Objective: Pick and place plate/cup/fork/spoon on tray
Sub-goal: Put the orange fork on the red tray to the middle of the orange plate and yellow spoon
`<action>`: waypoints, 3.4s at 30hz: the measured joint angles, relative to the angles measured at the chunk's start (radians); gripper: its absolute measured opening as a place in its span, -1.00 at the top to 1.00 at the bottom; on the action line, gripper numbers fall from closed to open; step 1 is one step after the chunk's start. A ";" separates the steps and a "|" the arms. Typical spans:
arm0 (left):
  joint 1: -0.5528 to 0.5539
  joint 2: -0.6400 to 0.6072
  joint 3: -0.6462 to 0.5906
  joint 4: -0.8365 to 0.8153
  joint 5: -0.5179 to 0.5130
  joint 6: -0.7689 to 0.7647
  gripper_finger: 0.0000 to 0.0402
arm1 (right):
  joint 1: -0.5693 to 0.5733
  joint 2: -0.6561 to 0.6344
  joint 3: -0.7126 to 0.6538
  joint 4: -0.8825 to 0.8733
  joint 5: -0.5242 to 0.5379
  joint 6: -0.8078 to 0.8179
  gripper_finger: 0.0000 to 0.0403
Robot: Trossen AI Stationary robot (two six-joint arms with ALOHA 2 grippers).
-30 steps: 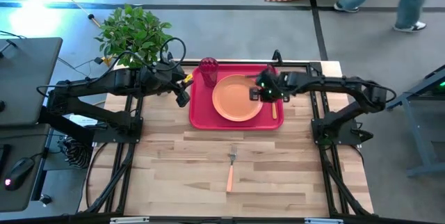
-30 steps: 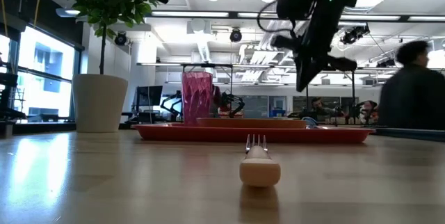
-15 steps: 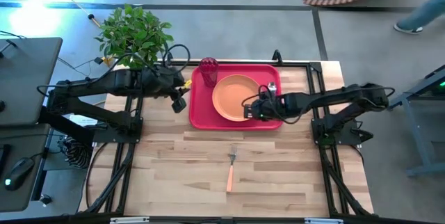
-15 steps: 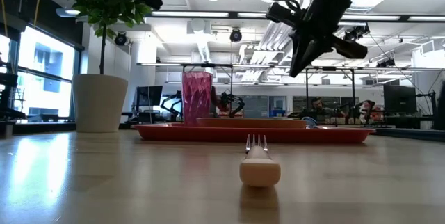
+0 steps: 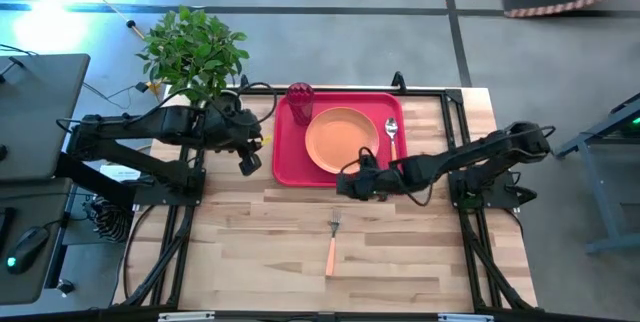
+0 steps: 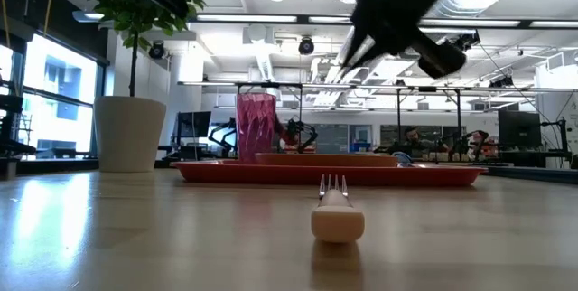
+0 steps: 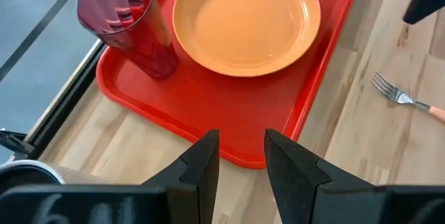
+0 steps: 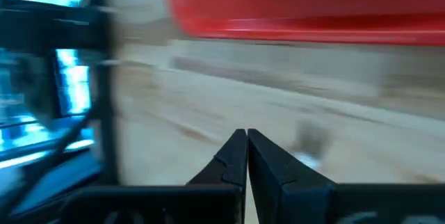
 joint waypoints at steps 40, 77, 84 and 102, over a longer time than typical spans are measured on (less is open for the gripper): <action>-0.021 0.000 0.000 -0.014 -0.001 -0.184 0.48 | 0.188 0.410 0.548 -0.548 -0.179 0.080 1.00; -0.021 0.000 0.000 -0.014 -0.001 -0.180 0.48 | 0.192 0.638 0.547 -0.324 -0.160 0.183 0.43; -0.021 0.000 0.000 -0.014 0.000 -0.146 0.48 | 0.191 0.657 0.552 -0.344 -0.176 0.229 0.47; -0.021 0.000 0.000 -0.014 0.005 -0.075 0.48 | 0.192 0.669 0.624 -0.455 -0.145 0.166 0.93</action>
